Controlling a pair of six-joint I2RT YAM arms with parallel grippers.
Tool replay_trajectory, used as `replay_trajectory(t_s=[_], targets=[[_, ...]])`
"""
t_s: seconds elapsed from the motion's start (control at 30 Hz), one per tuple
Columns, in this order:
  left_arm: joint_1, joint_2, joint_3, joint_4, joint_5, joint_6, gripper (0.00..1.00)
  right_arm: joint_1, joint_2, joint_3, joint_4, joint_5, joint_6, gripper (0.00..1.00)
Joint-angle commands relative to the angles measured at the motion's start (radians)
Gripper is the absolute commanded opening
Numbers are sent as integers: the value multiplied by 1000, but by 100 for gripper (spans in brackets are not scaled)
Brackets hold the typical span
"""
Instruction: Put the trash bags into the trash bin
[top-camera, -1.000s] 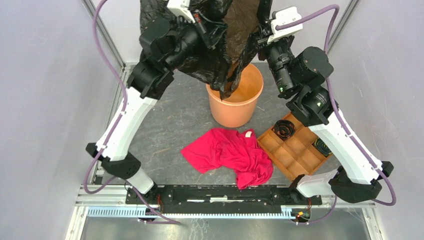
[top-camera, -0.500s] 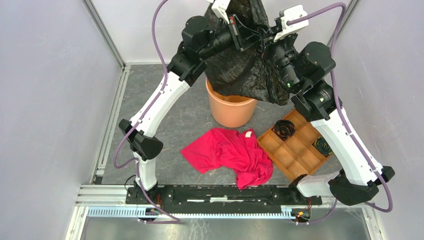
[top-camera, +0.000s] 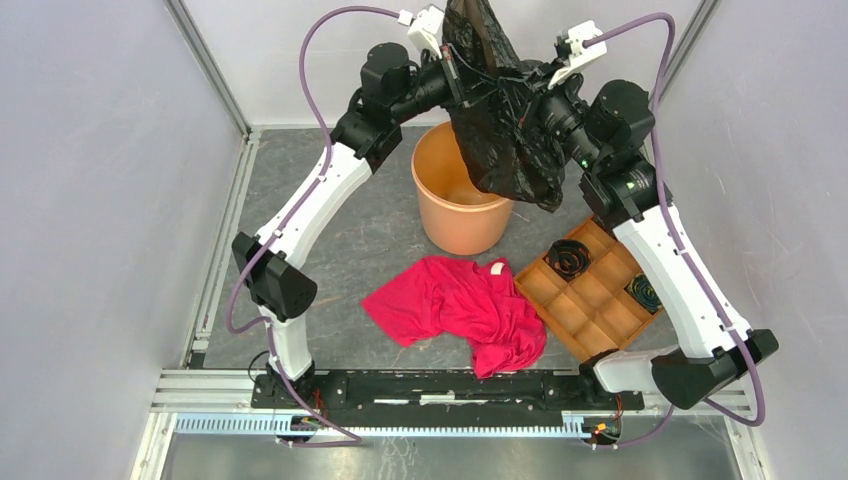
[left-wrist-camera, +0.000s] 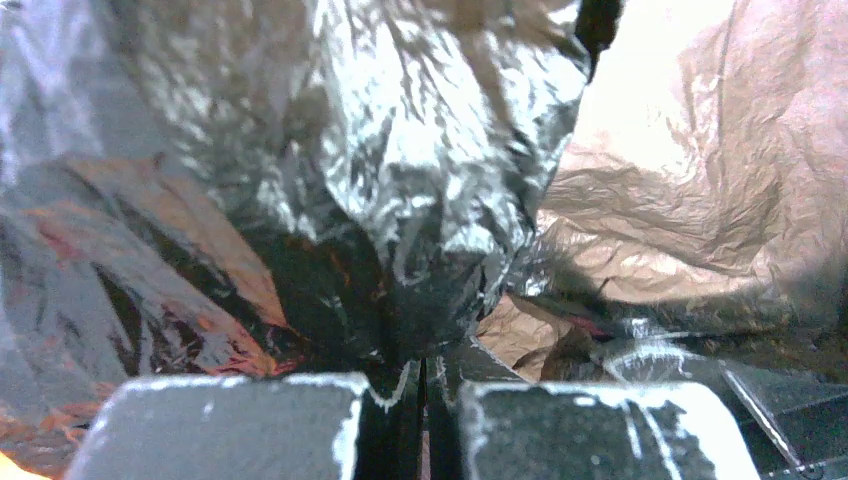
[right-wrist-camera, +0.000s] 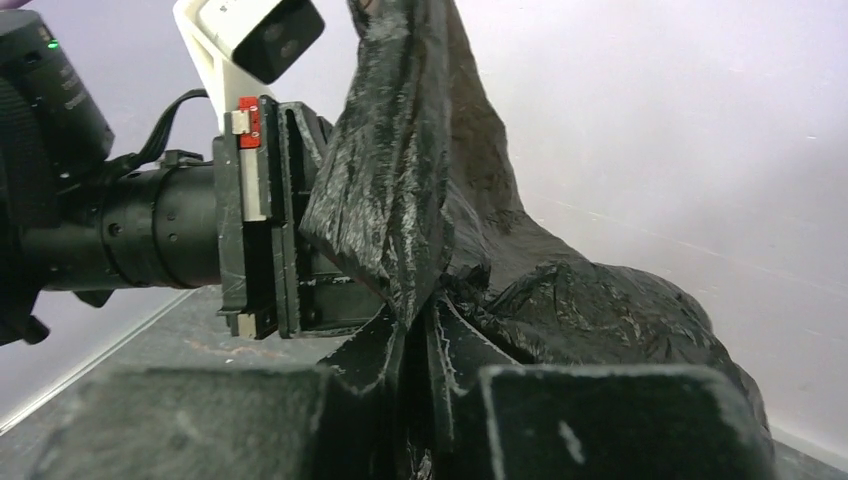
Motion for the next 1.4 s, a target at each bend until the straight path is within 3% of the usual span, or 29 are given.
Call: replay_trajectory(t_s=[0.0, 0.2, 0.37, 0.5, 0.6, 0.7, 0.77, 0.83, 0.93, 1.0, 1.03, 1.1, 1.17, 1.27, 1.37], targets=[[2, -100, -14, 32, 15, -32, 2, -3, 3, 25, 30, -104, 36, 15], [2, -143, -54, 76, 34, -61, 2, -3, 20, 25, -6, -135, -13, 29], [1, -152, -61, 99, 73, -95, 2, -2, 47, 57, -43, -139, -67, 61], [2, -156, -67, 112, 86, -109, 2, 2, 55, 79, -52, -155, -82, 77], [2, -150, -67, 115, 89, -119, 2, 18, 57, 80, -47, -166, -86, 85], [2, -149, -68, 125, 102, -131, 2, 49, 62, 75, -51, -78, -132, 88], [2, -156, -73, 124, 105, -131, 2, 74, 80, 98, -67, -5, -176, 81], [2, -167, -82, 124, 108, -127, 2, 104, 102, 121, -71, 67, -212, 66], [3, -187, -93, 112, 116, -103, 6, 146, 117, 133, -48, 151, -243, 29], [10, -209, -91, 77, 117, -57, 27, 159, 110, 134, -45, 190, -242, 7], [19, -225, -93, 55, 106, -32, 38, 159, 100, 127, -44, 205, -230, 1], [40, -280, -124, 24, 54, 34, 62, 153, 69, 98, -27, 211, -197, 0], [65, -340, -166, 1, -24, 79, 76, 111, 44, 65, 28, 78, -111, 0], [105, -431, -239, -12, -170, 130, 90, 37, 64, 75, 132, -218, 76, 0], [114, -521, -309, -14, -343, 198, 99, 7, 118, 170, 118, -297, 135, 0]])
